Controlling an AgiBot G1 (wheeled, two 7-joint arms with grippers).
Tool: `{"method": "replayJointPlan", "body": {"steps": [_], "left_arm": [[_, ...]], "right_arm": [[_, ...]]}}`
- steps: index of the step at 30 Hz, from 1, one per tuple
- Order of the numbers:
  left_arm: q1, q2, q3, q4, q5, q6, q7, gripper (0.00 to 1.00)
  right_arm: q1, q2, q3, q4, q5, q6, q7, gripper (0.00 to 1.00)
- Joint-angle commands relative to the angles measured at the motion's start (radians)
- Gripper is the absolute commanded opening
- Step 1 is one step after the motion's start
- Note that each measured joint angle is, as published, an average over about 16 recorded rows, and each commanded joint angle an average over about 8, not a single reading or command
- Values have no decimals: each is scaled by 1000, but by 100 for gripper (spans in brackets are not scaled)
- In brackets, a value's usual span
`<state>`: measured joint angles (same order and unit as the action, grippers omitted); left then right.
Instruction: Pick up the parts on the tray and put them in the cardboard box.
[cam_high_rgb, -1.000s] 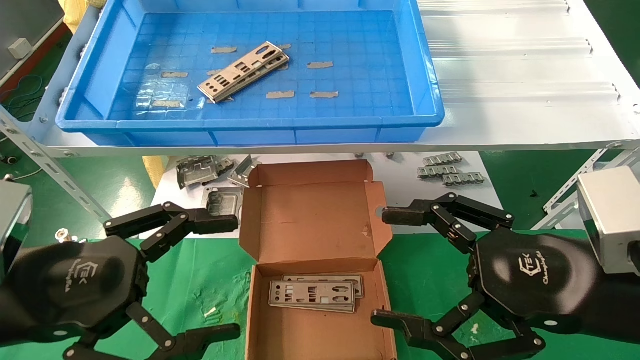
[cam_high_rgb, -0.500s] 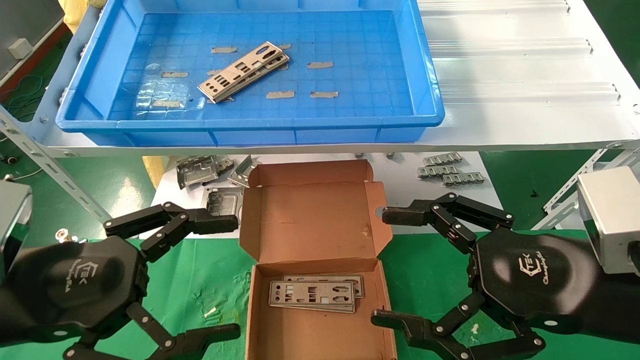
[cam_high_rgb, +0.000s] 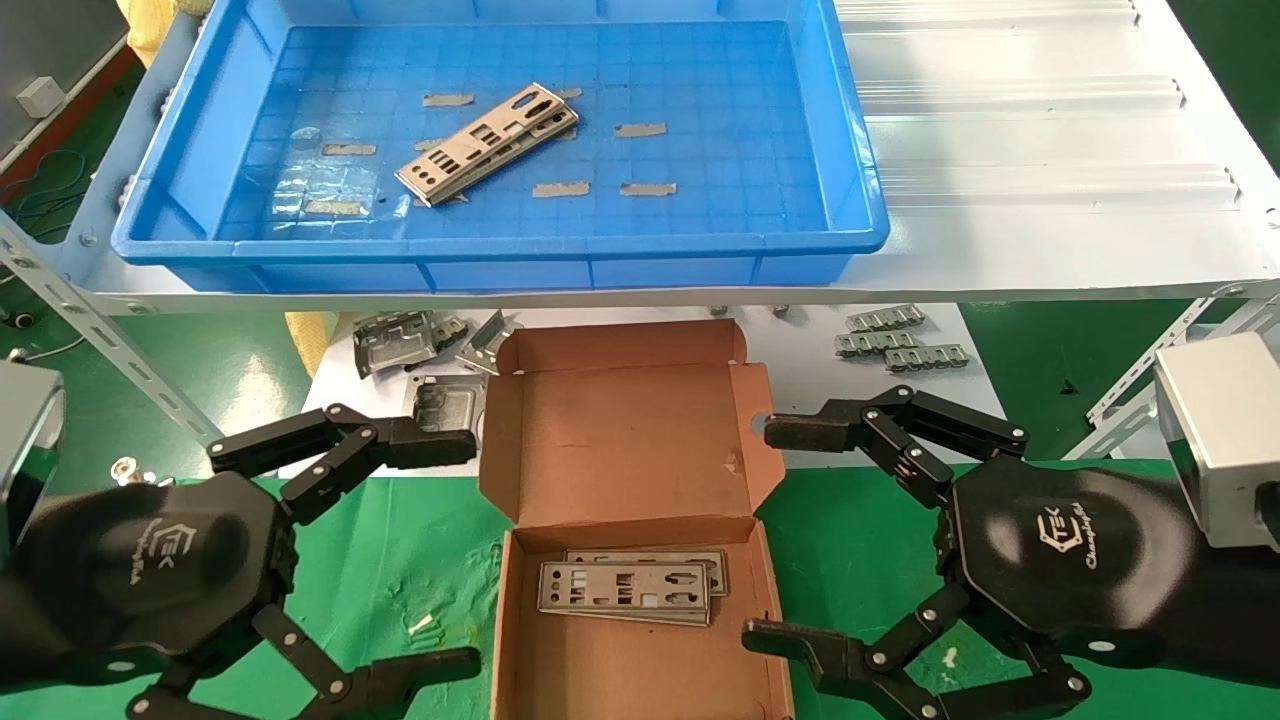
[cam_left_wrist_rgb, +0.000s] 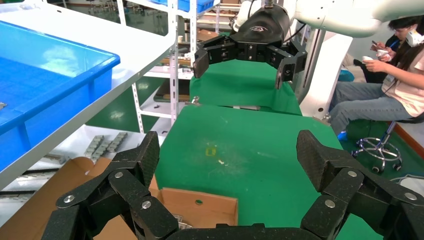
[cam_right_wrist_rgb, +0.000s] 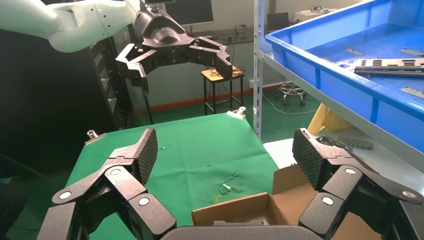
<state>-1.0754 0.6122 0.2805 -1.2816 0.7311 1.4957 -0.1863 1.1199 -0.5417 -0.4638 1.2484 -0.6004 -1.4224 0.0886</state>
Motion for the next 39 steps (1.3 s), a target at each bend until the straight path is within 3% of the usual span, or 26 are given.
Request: {"method": "replayJointPlan", "body": {"steps": [1, 39], "left_arm": [[0, 0, 0, 0, 0, 0, 0, 100], [0, 0, 0, 0, 0, 0, 0, 100]], "right_arm": [[0, 0, 0, 0, 0, 0, 0, 100], [0, 0, 0, 0, 0, 0, 0, 100]]}}
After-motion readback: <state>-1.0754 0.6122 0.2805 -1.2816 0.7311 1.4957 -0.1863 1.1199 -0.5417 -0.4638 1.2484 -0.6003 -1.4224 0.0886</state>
